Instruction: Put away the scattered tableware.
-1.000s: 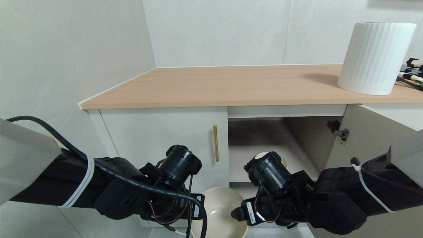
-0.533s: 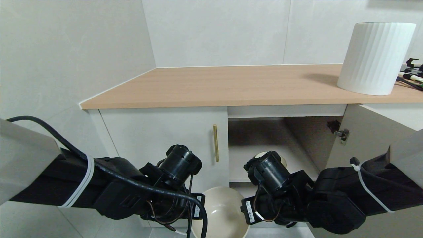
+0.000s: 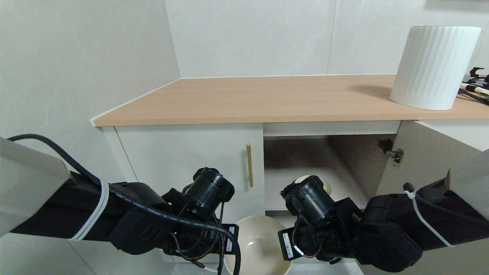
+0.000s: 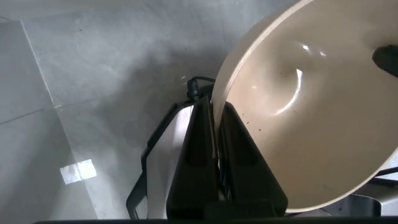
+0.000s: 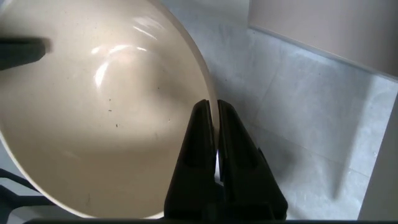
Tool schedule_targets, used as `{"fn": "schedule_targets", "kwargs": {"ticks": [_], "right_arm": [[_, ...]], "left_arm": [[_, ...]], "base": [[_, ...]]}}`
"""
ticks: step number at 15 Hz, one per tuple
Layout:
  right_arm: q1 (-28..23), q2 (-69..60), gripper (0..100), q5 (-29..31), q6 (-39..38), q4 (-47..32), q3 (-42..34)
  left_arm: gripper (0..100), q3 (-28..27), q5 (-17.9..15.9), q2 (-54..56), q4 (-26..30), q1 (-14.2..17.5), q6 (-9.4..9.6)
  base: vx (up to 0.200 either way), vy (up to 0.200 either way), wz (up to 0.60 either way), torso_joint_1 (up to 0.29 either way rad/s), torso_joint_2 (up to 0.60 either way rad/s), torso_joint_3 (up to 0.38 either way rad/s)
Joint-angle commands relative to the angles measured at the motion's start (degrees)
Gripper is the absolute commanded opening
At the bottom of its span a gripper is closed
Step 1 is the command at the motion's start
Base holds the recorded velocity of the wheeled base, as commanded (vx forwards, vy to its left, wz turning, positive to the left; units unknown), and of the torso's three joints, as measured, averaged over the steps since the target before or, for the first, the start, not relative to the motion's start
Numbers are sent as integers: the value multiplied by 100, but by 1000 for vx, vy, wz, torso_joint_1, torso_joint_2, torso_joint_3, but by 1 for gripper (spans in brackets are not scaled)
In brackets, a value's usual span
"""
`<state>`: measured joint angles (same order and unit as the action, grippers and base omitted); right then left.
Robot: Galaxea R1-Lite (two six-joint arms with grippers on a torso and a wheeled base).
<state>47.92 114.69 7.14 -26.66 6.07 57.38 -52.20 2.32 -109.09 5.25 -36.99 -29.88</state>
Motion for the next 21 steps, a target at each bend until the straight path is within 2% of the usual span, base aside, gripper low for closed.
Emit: {"fn": "schedule_targets", "kwargs": {"ticks": [1, 2, 3, 9, 11, 12, 15, 19, 21], "right_arm": [[-2, 10, 0, 6, 3, -9, 1], [-2, 18, 0, 15, 3, -9, 1], [-2, 18, 0, 6, 3, -9, 1], [-2, 71, 0, 15, 3, -9, 10], [-72, 159, 0, 85, 3, -1, 36], [-257, 238, 0, 200, 3, 26, 71], [-969, 177, 0, 375, 47, 35, 98], [-1962, 642, 0, 437, -146, 325, 678], [-2164, 985, 0, 622, -384, 448, 915]], "left_arm": [[0, 8, 23, 20, 11, 7, 0], [0, 8, 41, 29, 11, -2, 0], [100, 8, 41, 29, 11, -2, 0], [100, -18, 41, 116, -7, 7, -44], [100, -53, 32, 292, -24, 7, -255], [100, -80, 23, 371, -24, 7, -317], [100, -97, 23, 380, -33, 16, -326], [100, -97, 23, 398, -33, 25, -326], [100, -97, 23, 389, -24, 25, -326]], "base": [[0, 0, 0, 0, 0, 0], [0, 0, 0, 0, 0, 0], [0, 0, 0, 0, 0, 0], [0, 0, 0, 0, 0, 0], [0, 0, 0, 0, 0, 0], [0, 0, 0, 0, 0, 0], [0, 0, 0, 0, 0, 0], [0, 0, 0, 0, 0, 0], [0, 0, 0, 0, 0, 0]]}}
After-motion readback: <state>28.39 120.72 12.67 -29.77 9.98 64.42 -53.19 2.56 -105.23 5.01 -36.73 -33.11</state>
